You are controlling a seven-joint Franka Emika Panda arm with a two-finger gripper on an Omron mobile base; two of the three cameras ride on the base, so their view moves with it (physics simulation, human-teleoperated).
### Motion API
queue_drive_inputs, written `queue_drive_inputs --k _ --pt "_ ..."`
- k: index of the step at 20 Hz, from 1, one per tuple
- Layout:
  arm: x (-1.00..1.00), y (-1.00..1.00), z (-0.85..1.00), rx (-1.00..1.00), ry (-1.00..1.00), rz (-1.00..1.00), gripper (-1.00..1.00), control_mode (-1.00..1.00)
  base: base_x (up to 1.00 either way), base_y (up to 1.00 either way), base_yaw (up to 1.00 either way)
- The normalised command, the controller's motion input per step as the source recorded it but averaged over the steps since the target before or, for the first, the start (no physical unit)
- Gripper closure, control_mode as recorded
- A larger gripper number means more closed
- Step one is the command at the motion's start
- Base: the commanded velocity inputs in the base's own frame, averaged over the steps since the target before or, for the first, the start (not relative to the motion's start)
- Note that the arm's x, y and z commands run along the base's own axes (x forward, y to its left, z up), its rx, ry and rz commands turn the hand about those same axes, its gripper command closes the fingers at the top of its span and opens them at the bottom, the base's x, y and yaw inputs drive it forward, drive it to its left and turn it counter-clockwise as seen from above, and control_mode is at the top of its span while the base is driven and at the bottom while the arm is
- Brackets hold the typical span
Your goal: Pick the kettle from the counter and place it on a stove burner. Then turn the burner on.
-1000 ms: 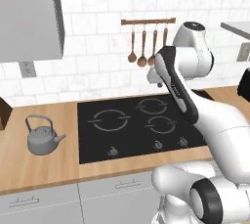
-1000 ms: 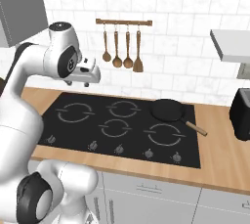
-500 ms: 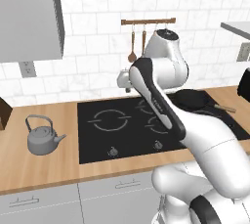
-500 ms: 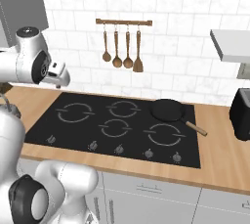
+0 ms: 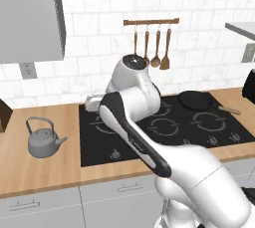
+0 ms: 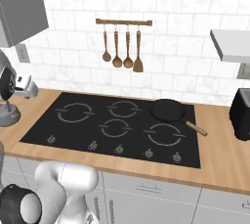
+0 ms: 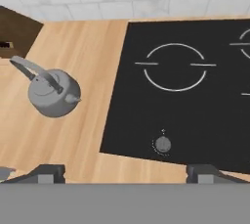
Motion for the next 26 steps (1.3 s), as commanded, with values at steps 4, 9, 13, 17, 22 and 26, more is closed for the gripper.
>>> queue_drive_inputs --k 4,9,13,17,22,26 --pt "0.0 1.0 -0.25 0.0 0.0 0.3 -1.0 -1.0 0.0 0.0 0.0" --pt "0.32 1.0 -0.16 0.0 0.0 0.37 -1.0 -1.0 0.0 0.0 0.0" --pt "0.85 1.0 -0.2 -0.01 0.0 0.35 -1.0 -1.0 0.0 0.0 0.0" --pt "0.7 0.59 -0.29 -0.16 0.03 0.11 -1.0 -1.0 0.0 0.0 0.0" --pt "0.1 0.05 -0.03 -0.08 0.03 0.0 -1.0 -1.0 0.0 0.0 0.0" --pt "0.04 0.05 -0.13 -0.03 0.0 0.0 -1.0 -1.0 0.0 0.0 0.0"
